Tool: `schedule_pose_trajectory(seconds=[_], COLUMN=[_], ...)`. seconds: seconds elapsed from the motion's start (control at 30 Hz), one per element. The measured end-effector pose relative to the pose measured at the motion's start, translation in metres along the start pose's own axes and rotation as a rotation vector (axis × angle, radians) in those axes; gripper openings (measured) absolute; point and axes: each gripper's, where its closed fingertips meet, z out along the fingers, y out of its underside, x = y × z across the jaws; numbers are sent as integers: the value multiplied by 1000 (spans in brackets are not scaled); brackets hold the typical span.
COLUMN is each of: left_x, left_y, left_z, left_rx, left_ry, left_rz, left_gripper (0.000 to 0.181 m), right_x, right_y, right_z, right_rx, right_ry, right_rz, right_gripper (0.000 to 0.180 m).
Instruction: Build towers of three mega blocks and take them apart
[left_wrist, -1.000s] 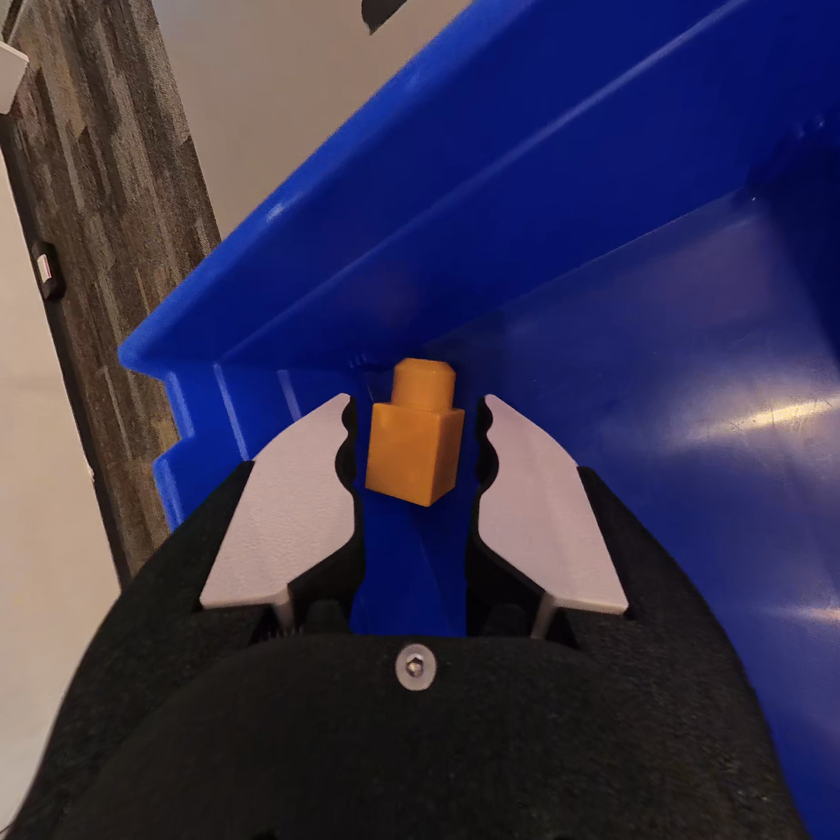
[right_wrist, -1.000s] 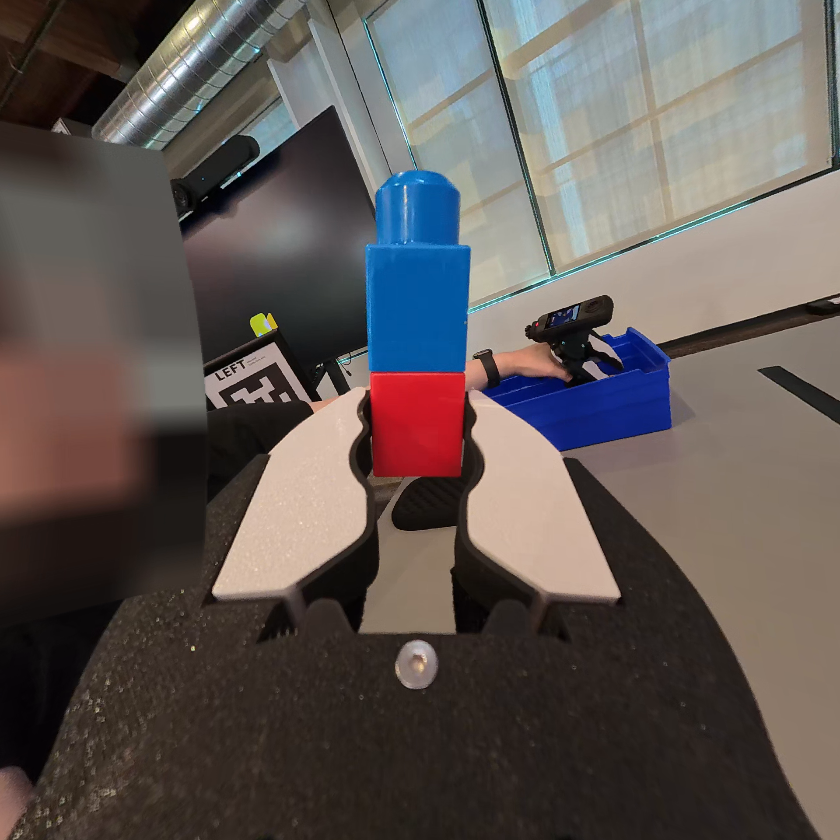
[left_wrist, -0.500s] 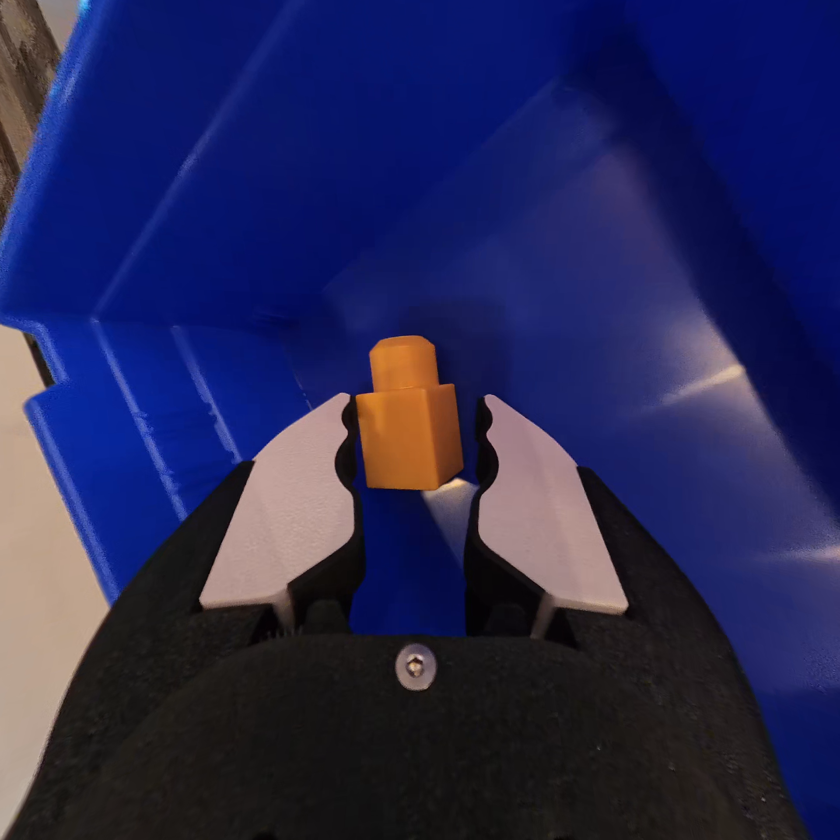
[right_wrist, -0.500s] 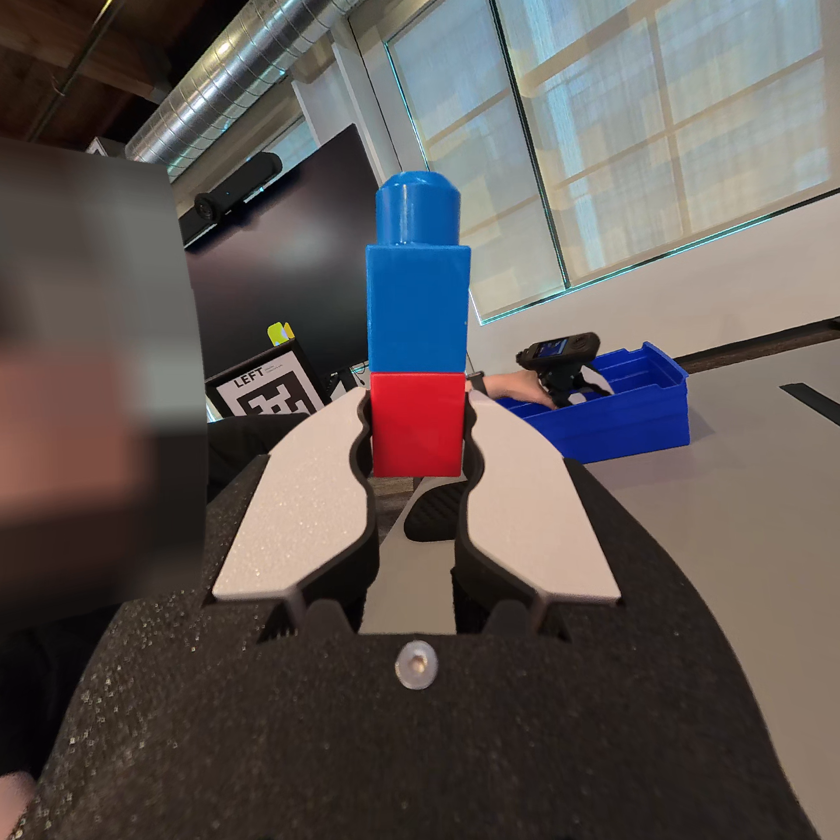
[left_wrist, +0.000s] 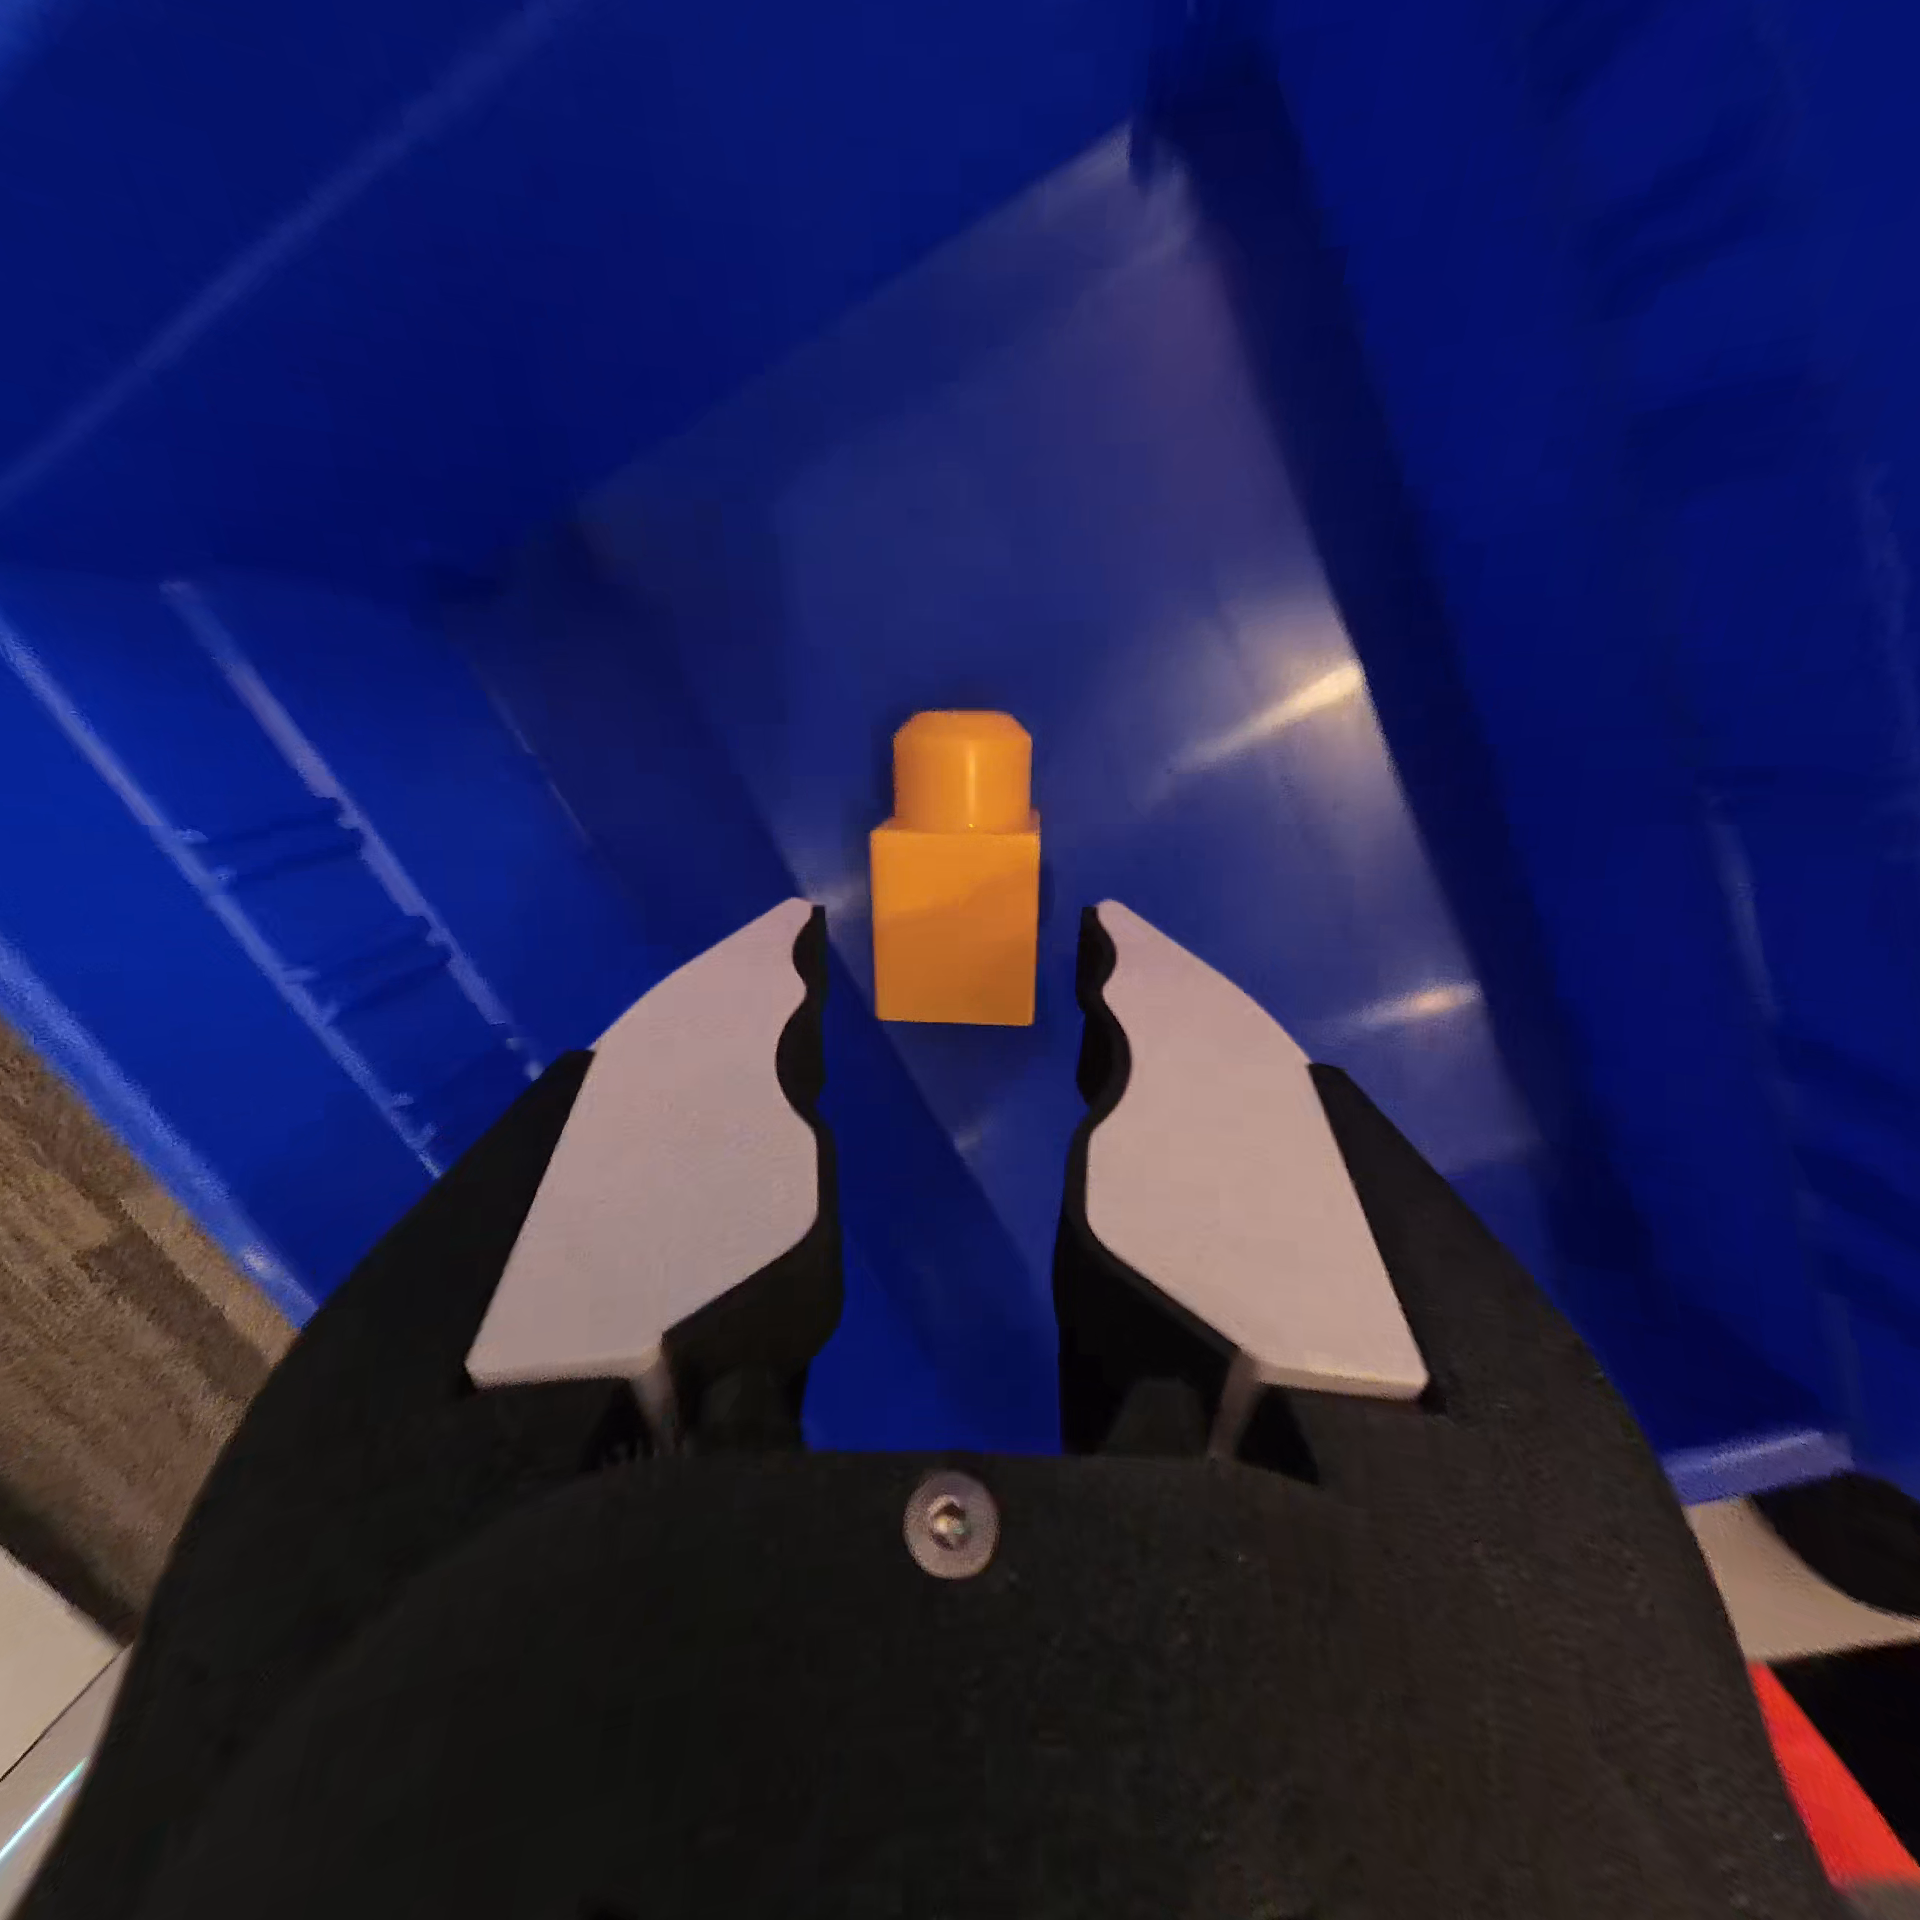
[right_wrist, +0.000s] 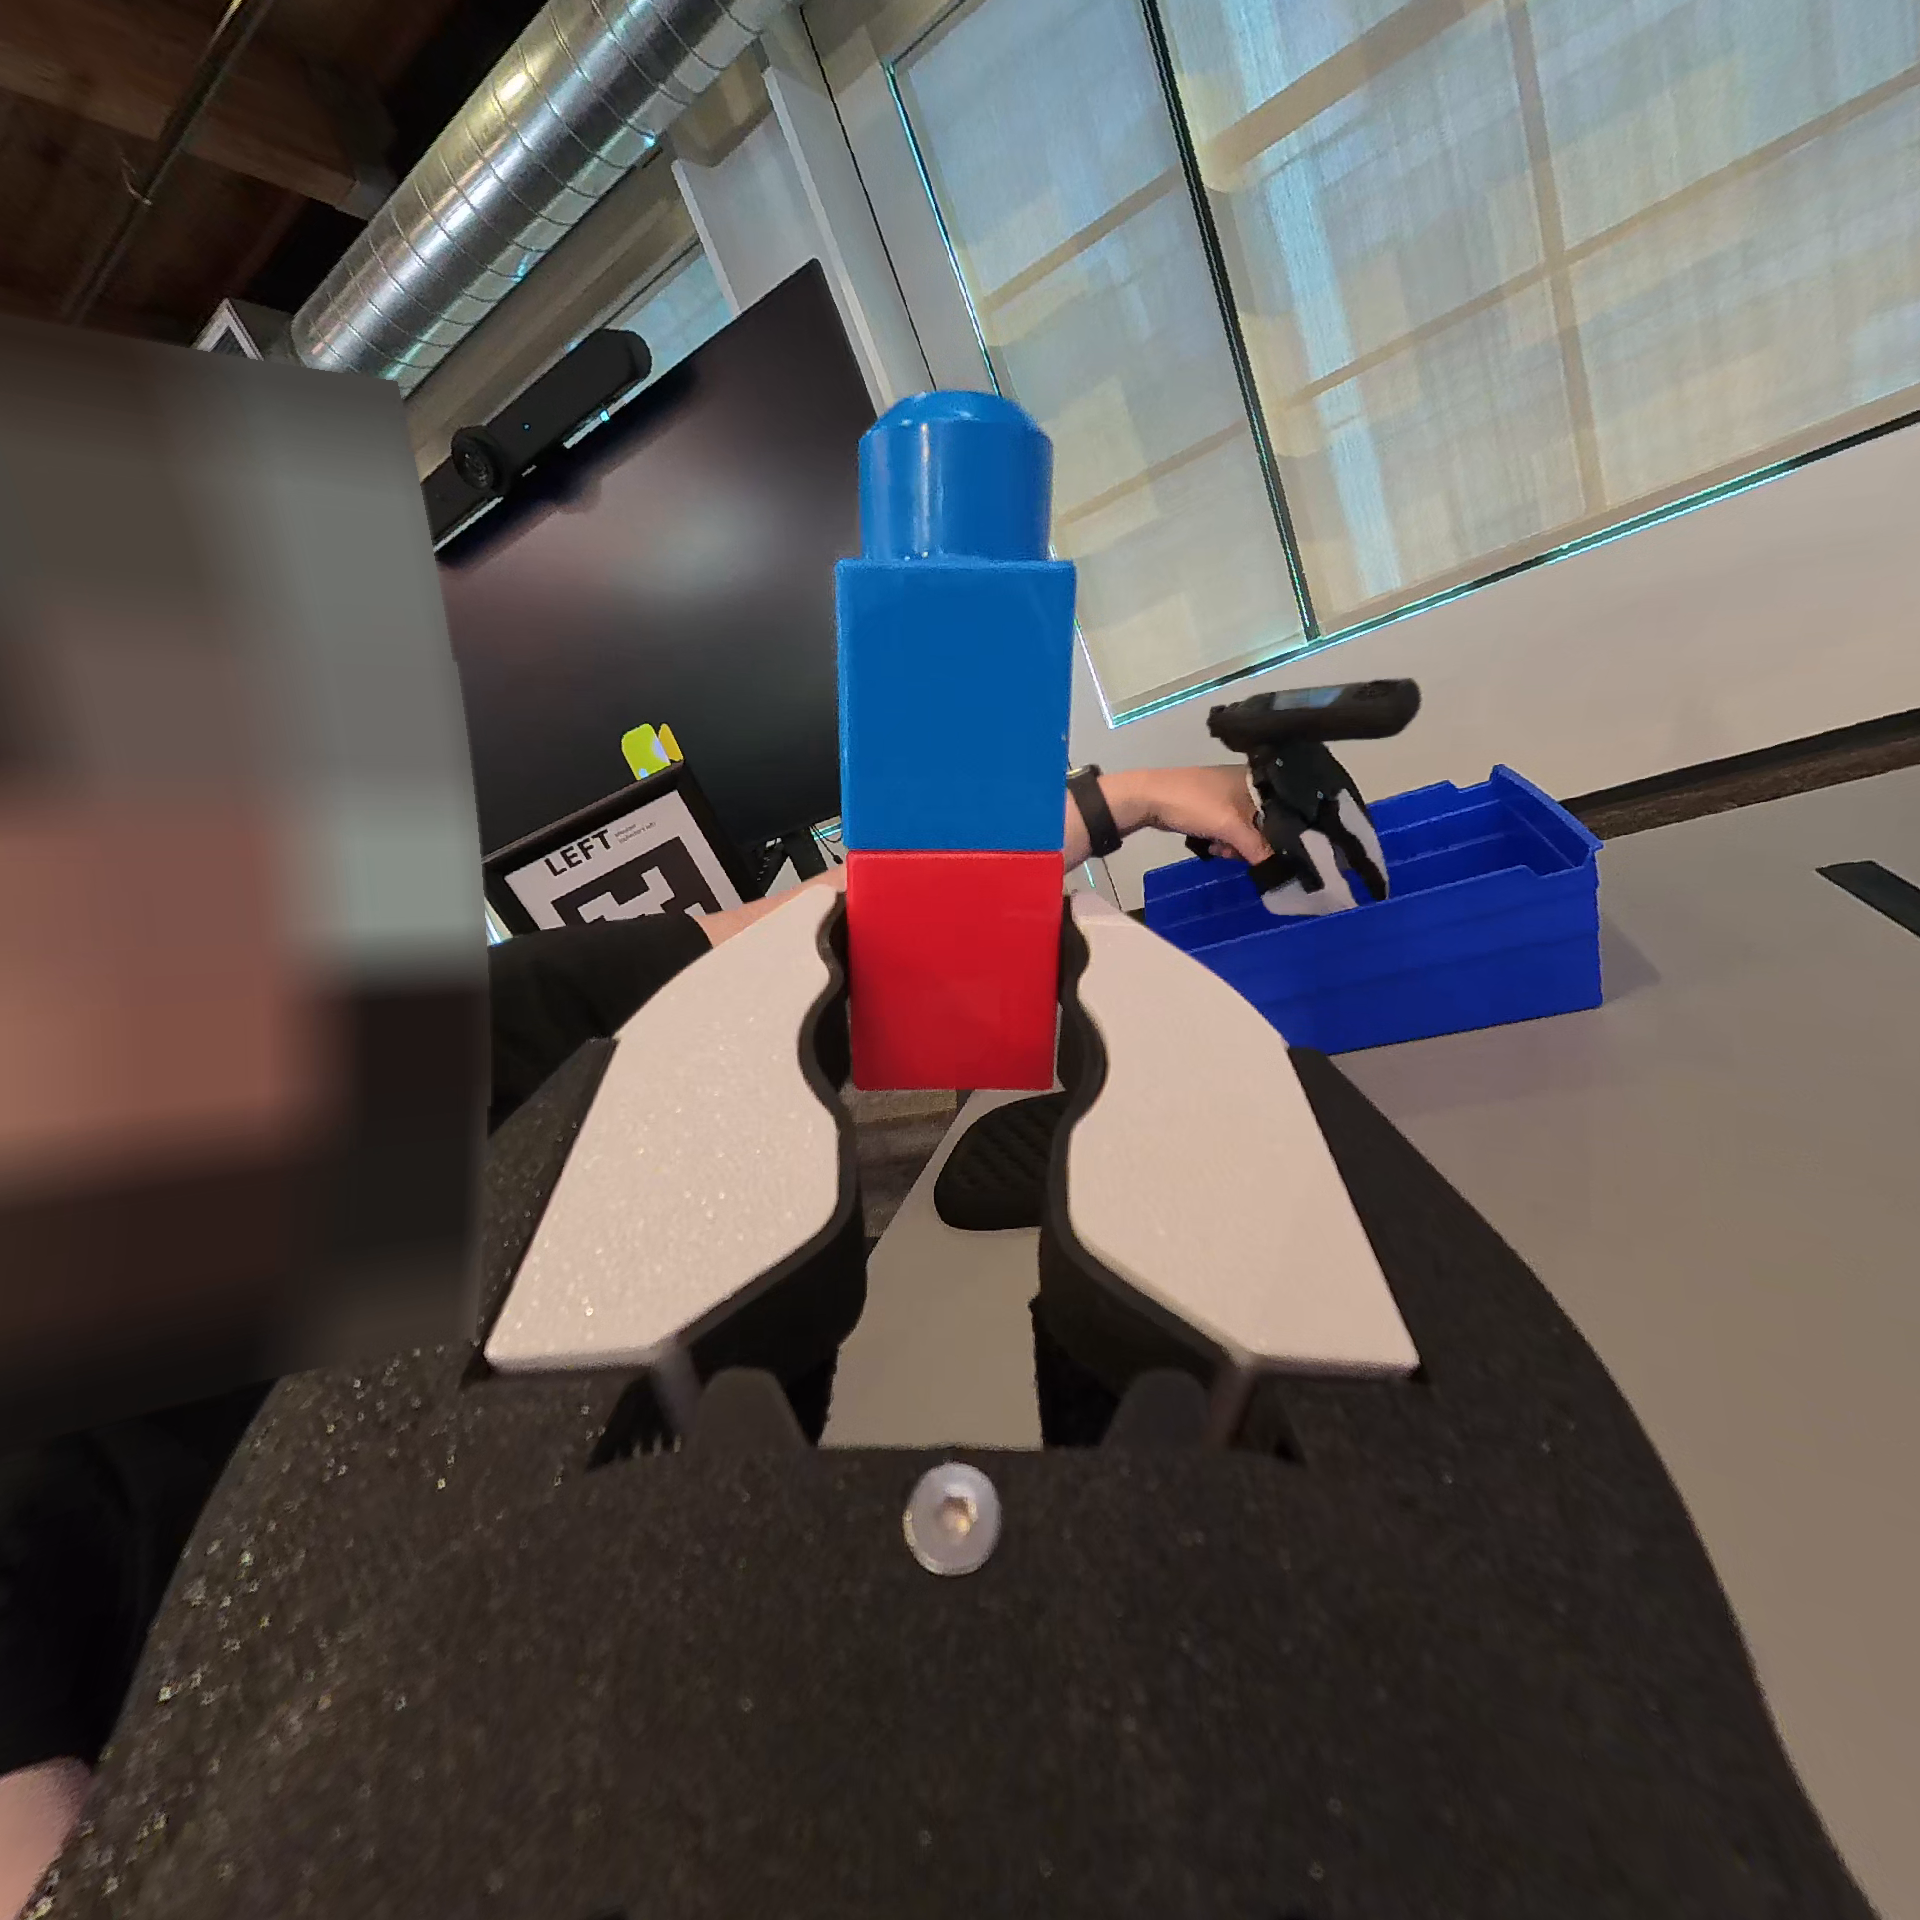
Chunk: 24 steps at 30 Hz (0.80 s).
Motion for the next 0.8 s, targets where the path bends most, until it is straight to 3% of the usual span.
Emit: schedule_pose_trajectory(seconds=[0.3, 0.67, 0.8], left_x=[5, 11, 5], left_y=[8, 10, -4], left_z=[30, 29, 8], left_rx=[-90, -72, 78], left_ry=[38, 104, 118], left_rz=[21, 16, -38], left_gripper=[42, 36, 36], right_x=[3, 6, 6], right_y=[1, 4, 5], right_z=[0, 0, 1], right_rx=[-8, -12, -17], right_ry=[4, 6, 6], right_rz=[9, 23, 25], right_gripper=[36, 36, 36])
